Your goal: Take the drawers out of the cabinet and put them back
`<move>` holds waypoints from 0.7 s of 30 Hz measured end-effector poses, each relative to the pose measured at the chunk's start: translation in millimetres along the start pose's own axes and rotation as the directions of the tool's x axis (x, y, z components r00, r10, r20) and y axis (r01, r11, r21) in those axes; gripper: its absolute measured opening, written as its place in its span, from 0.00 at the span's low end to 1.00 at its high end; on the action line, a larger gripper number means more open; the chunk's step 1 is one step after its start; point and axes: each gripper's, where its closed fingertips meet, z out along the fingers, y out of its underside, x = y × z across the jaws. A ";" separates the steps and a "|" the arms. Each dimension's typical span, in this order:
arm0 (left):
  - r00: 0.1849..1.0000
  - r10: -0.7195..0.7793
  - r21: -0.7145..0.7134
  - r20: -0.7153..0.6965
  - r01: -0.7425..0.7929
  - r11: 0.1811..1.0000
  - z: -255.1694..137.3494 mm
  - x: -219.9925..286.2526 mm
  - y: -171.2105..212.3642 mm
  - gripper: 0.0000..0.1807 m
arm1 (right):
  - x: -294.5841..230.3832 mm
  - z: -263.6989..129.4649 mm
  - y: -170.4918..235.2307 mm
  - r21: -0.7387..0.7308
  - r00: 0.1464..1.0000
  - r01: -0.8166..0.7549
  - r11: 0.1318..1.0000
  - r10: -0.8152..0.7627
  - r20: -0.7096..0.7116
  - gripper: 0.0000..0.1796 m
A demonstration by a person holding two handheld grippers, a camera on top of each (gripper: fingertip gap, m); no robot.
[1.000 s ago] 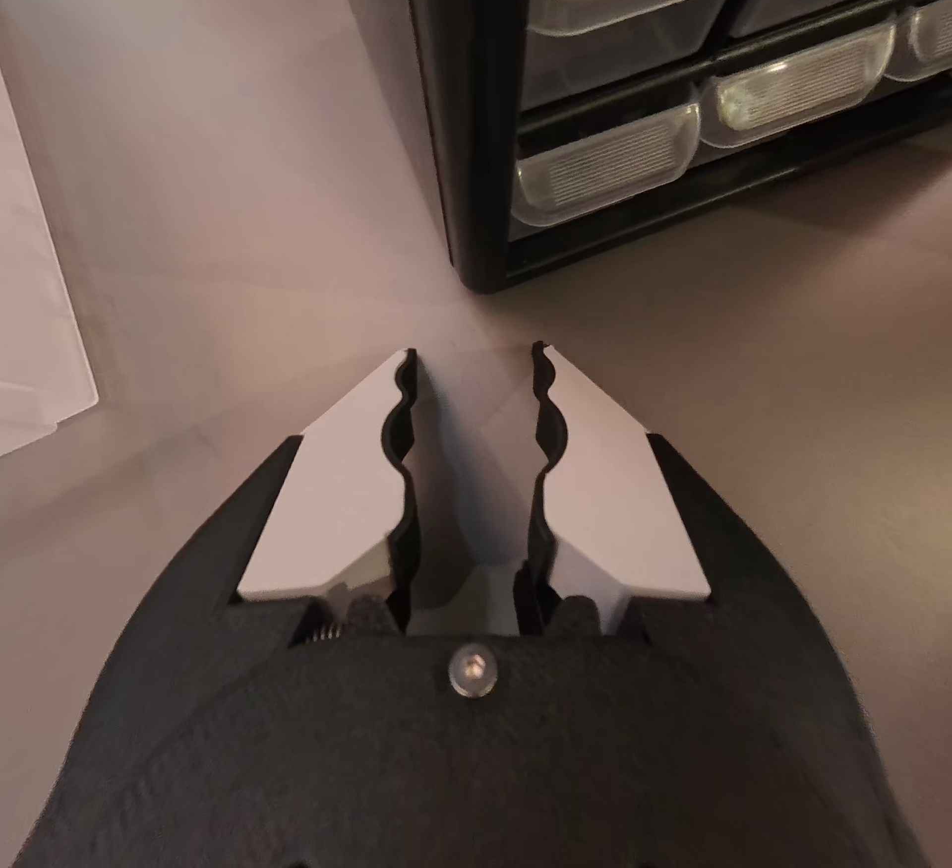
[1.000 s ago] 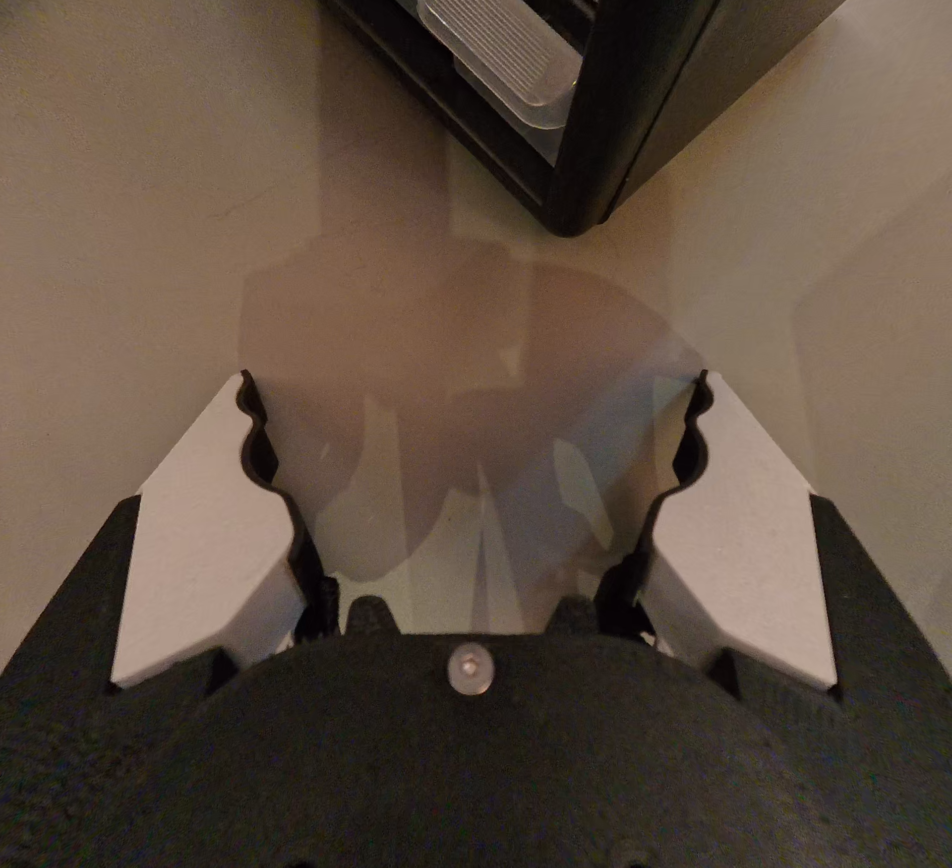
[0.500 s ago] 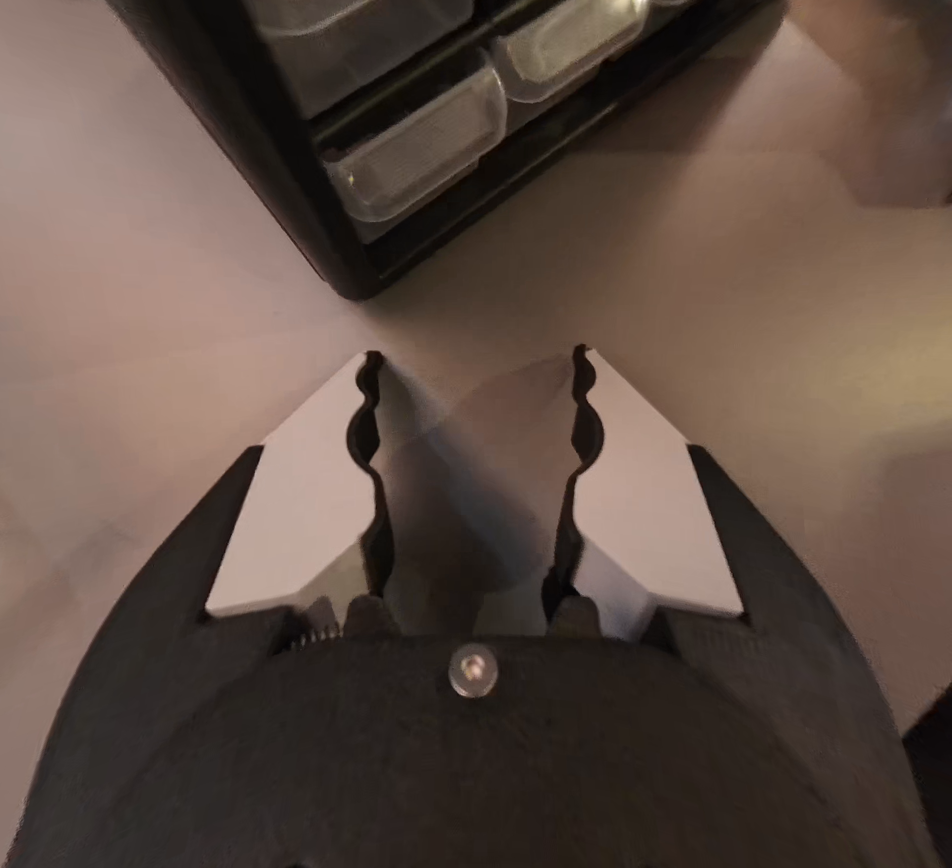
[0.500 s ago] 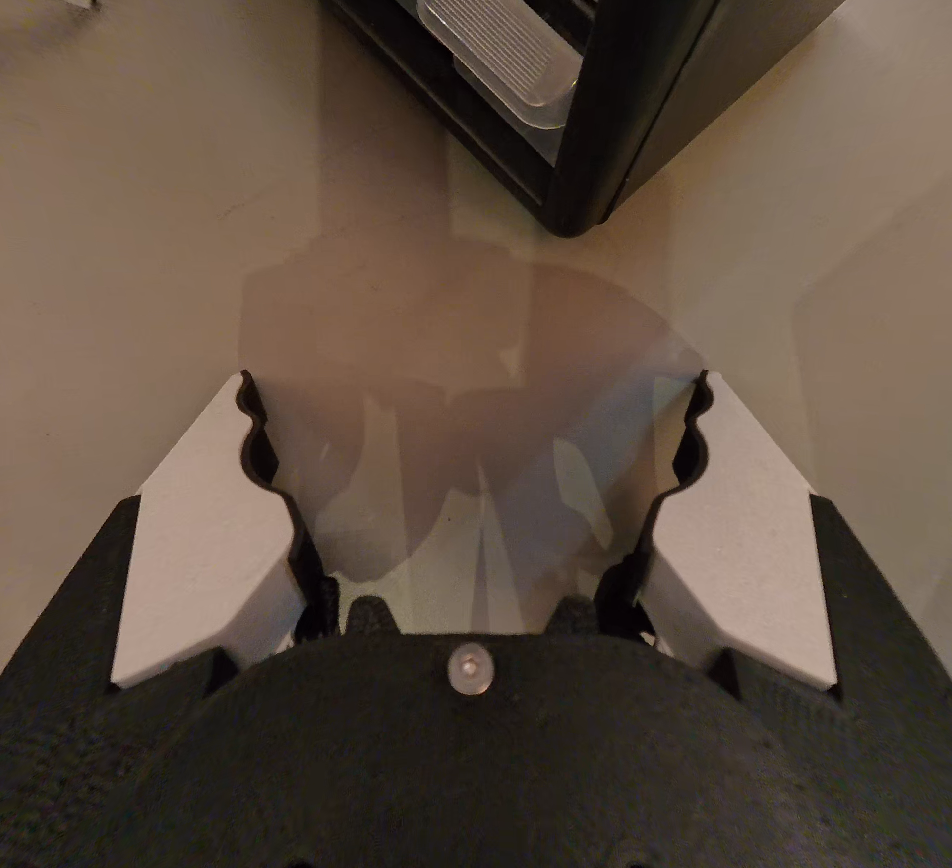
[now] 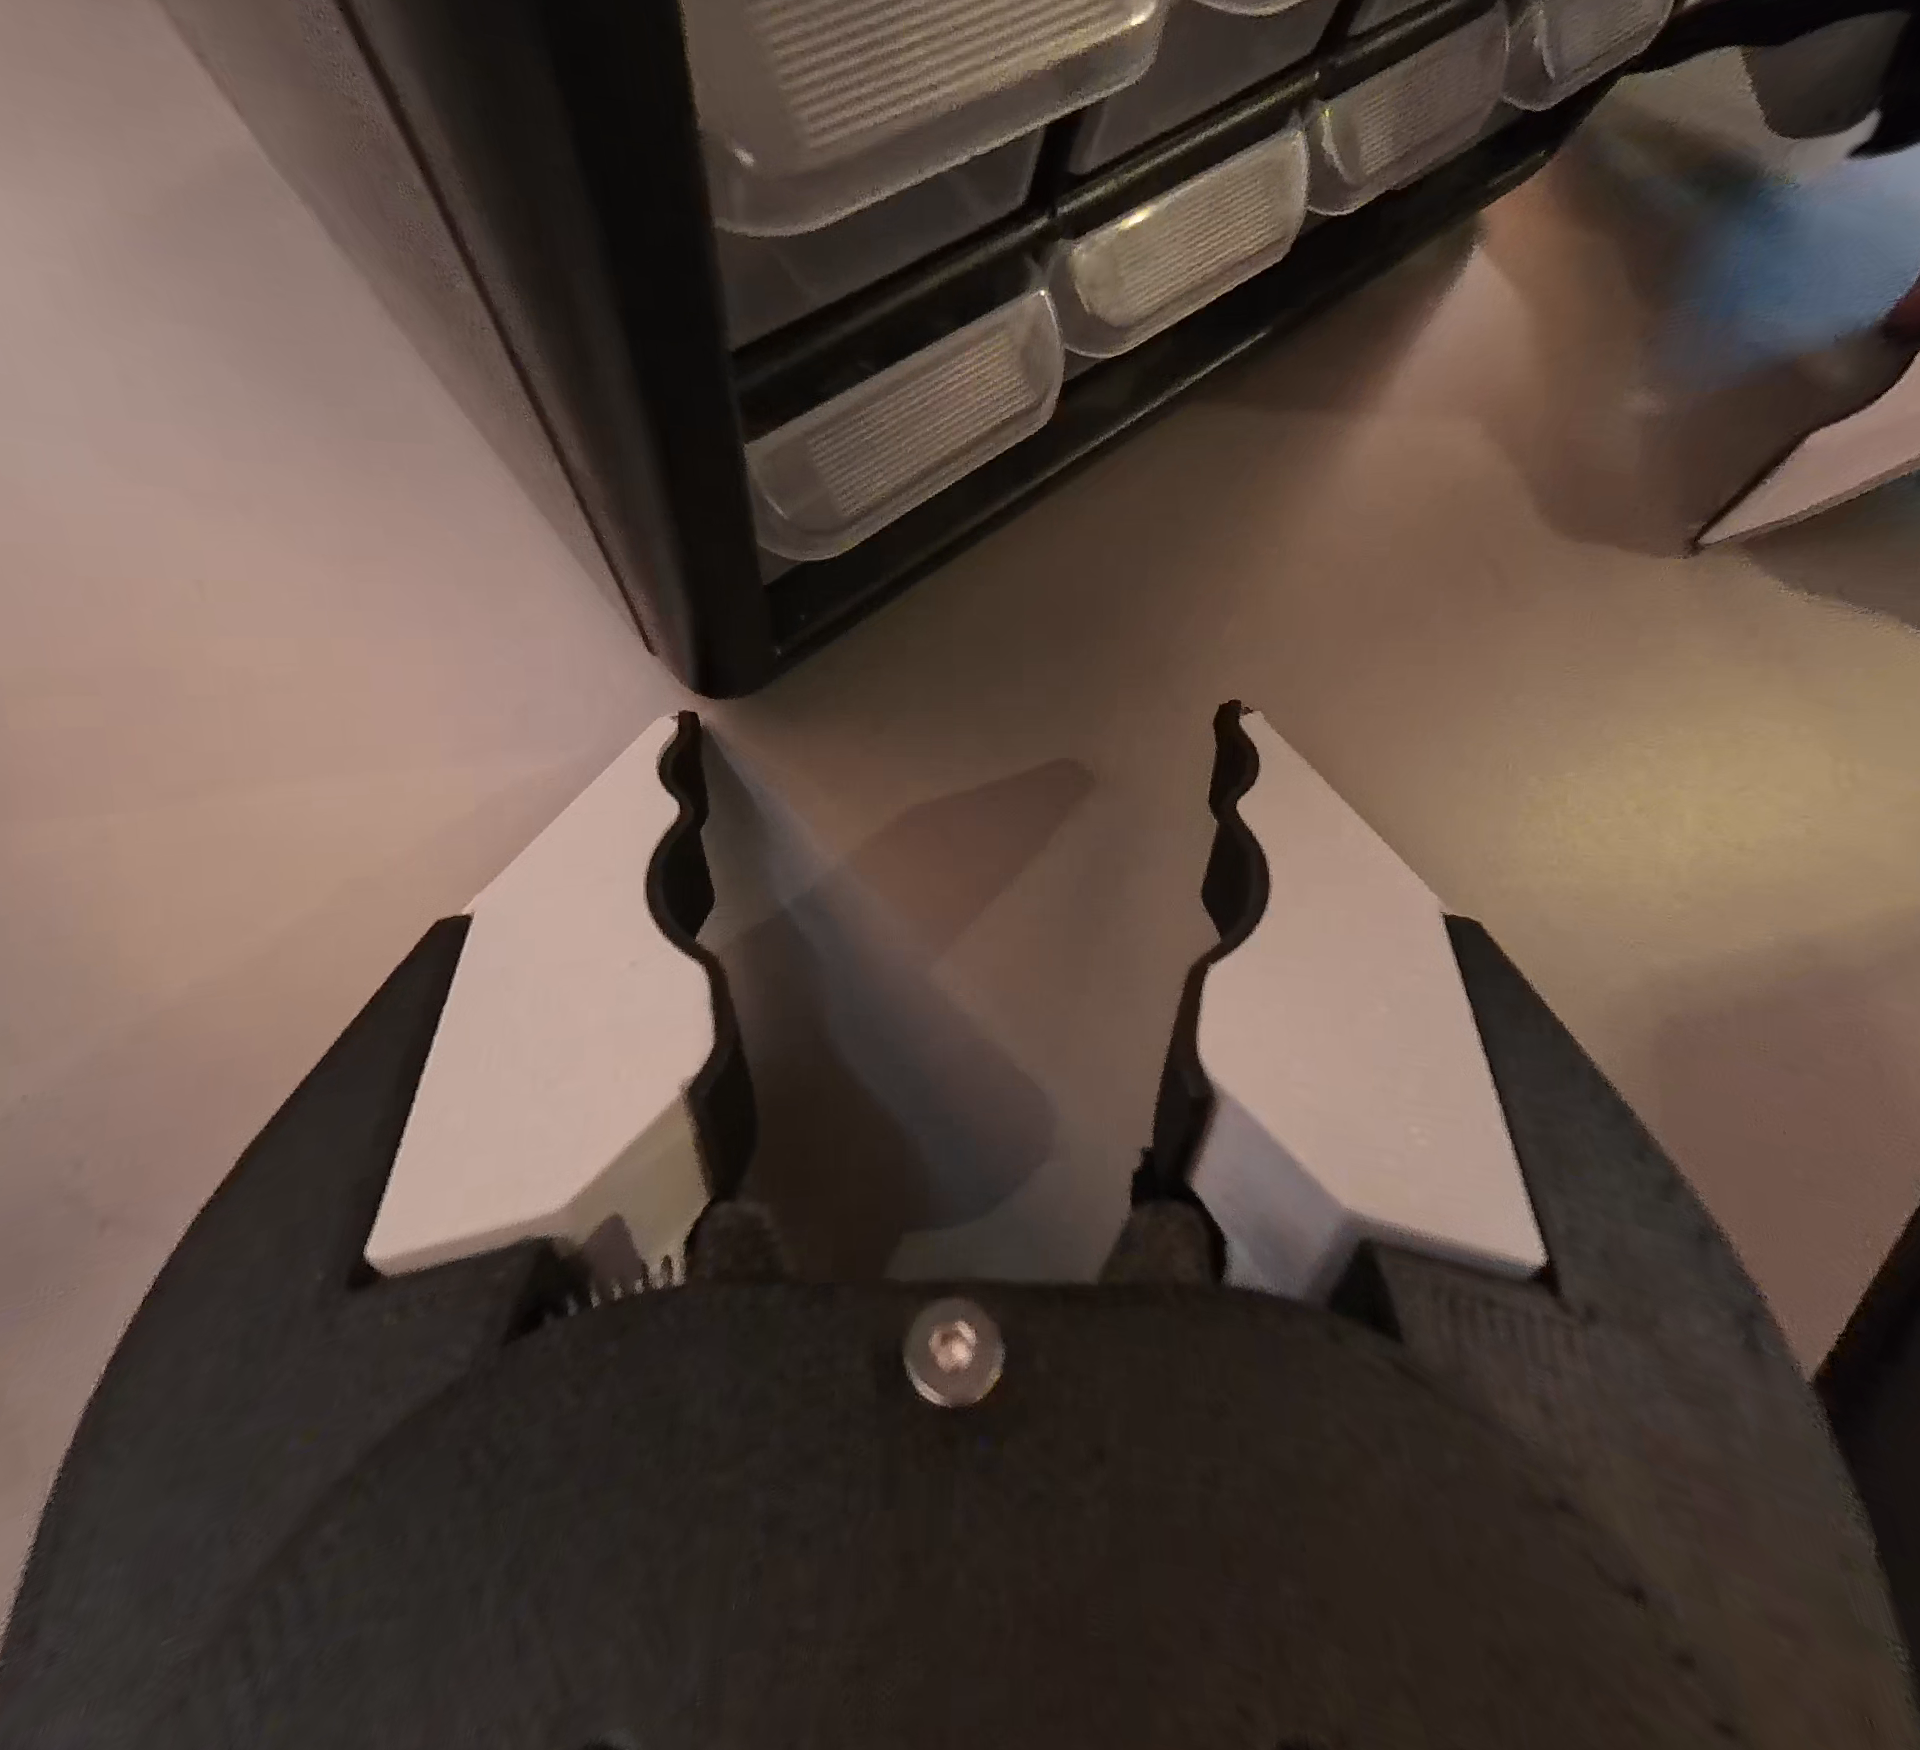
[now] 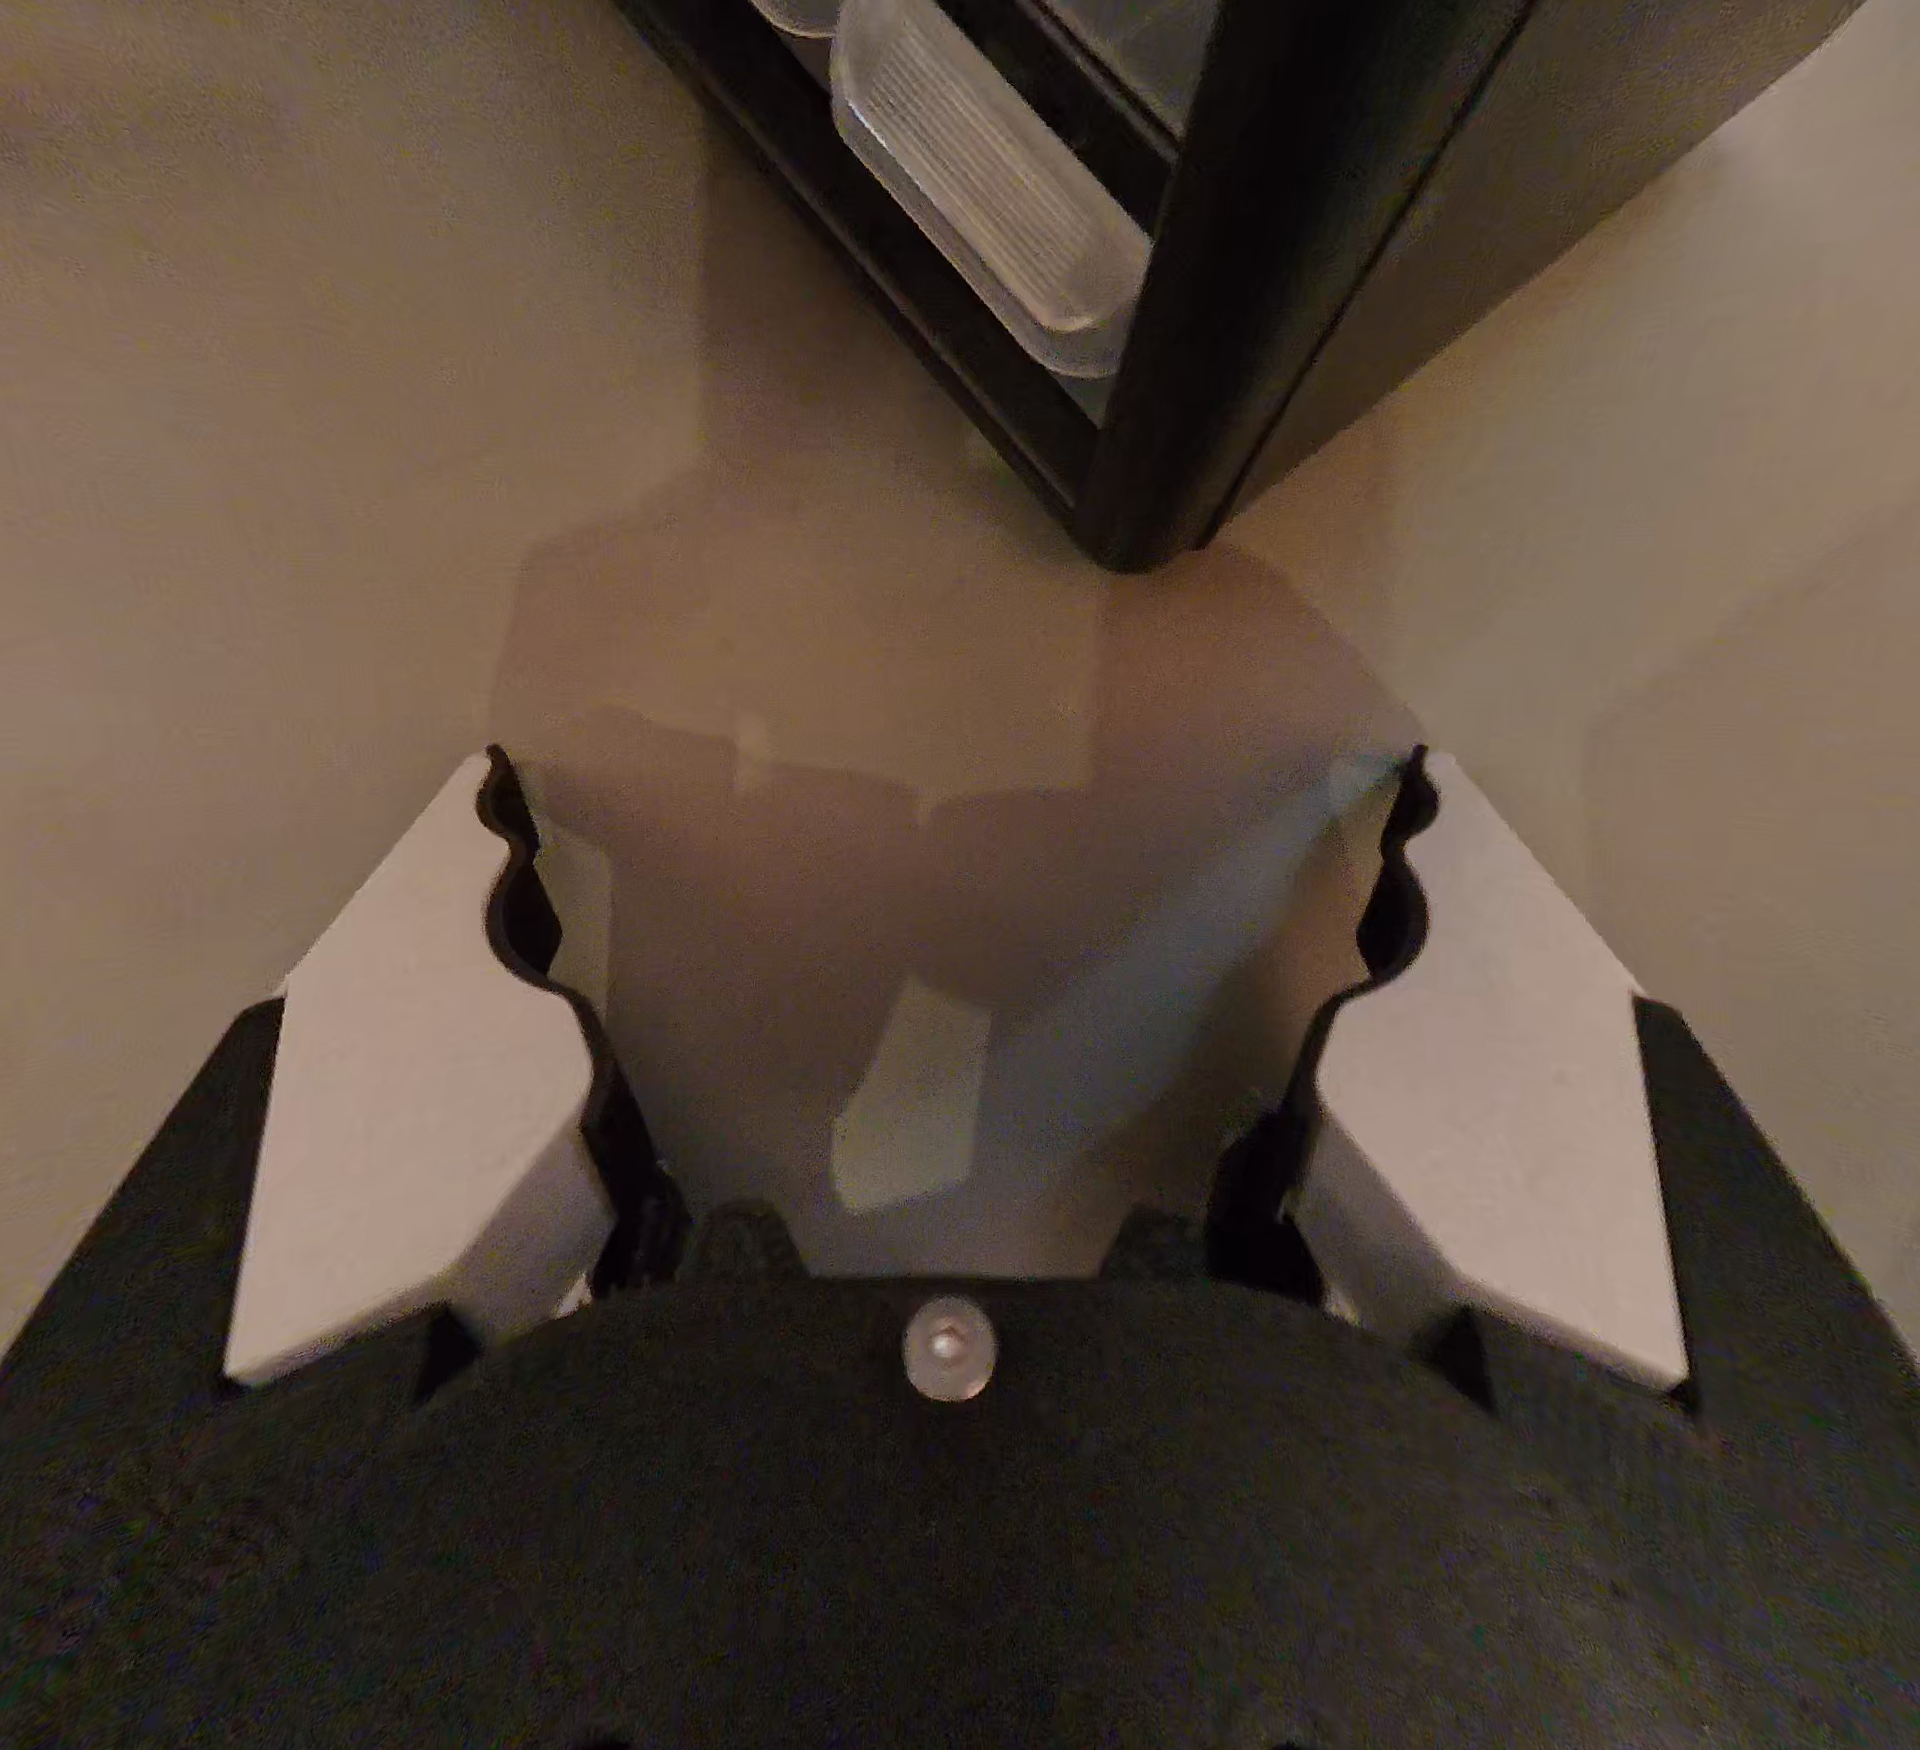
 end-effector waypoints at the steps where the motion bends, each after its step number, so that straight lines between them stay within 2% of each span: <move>1: 1.000 -0.005 0.003 -0.006 0.005 1.000 0.0 0.1 -0.6 0.53 | -1.5 0.8 -1.0 0.000 1.000 0.012 1.000 -0.012 0.015 0.86; 4: 1.000 -0.026 0.011 -0.003 0.026 1.000 0.4 -1.6 -2.2 0.51 | -3.9 1.3 -3.4 0.007 0.999 0.015 1.000 -0.016 0.039 0.85; 5: 0.999 -0.032 0.014 -0.007 0.032 0.999 0.9 -0.9 -2.8 0.51 | -2.1 -0.7 -3.6 0.014 1.000 -0.018 1.000 0.018 0.012 0.78; 6: 0.999 -0.037 0.016 -0.010 0.037 0.999 1.2 -0.5 -3.3 0.50 | 0.0 -0.8 -3.6 0.011 1.000 -0.027 1.000 0.028 -0.010 0.78; 7: 0.999 -0.042 0.017 -0.008 0.042 0.999 1.2 -0.7 -3.4 0.50 | -3.8 1.3 -4.4 -0.003 1.000 -0.022 1.000 0.022 0.013 0.87; 9: 0.998 -0.052 0.021 -0.019 0.053 0.998 0.0 0.4 -3.1 0.47 | -6.4 4.6 -9.5 -0.014 0.998 -0.043 0.999 0.044 0.036 0.87; 10: 0.997 -0.063 0.023 -0.038 0.064 0.998 -1.0 2.6 -2.9 0.42 | -7.3 3.8 -11.8 -0.013 0.997 -0.061 0.998 0.062 0.053 0.86; 12: 0.992 -0.091 0.024 -0.084 0.093 0.995 -3.4 8.3 -1.9 0.38 | -23.6 -6.7 -20.5 0.024 0.973 -0.128 0.991 0.121 0.197 0.81; 14: 0.983 -0.099 0.048 -0.157 0.108 0.993 -10.8 23.7 -3.8 0.34 | -41.0 -25.5 -33.1 0.096 0.909 -0.264 0.960 0.215 0.358 0.63; 16: 0.967 -0.057 0.223 -0.247 0.114 0.968 -38.9 54.5 -27.6 0.27 | -66.4 -53.2 -46.0 0.191 0.856 -0.303 0.933 0.179 0.485 0.52; 17: 0.959 -0.016 0.281 -0.282 0.099 0.955 -52.6 73.3 -35.8 0.24 | -82.3 -73.3 -56.3 0.263 0.830 -0.310 0.914 0.126 0.543 0.50; 19: 0.935 0.067 0.329 -0.349 0.056 0.943 -69.8 110.9 -44.2 0.21 | -125.4 -132.4 -82.6 0.415 0.702 -0.350 0.840 -0.059 0.710 0.27; 20: 0.915 0.091 0.358 -0.392 0.061 0.932 -76.5 128.4 -51.0 0.19 | -145.1 -164.6 -95.6 0.501 0.637 -0.371 0.782 -0.178 0.750 0.11; 21: 0.891 0.099 0.375 -0.444 0.084 0.923 -80.9 145.5 -58.1 0.18 | -164.6 -194.2 -105.3 0.570 0.572 -0.389 0.724 -0.295 0.765 0.04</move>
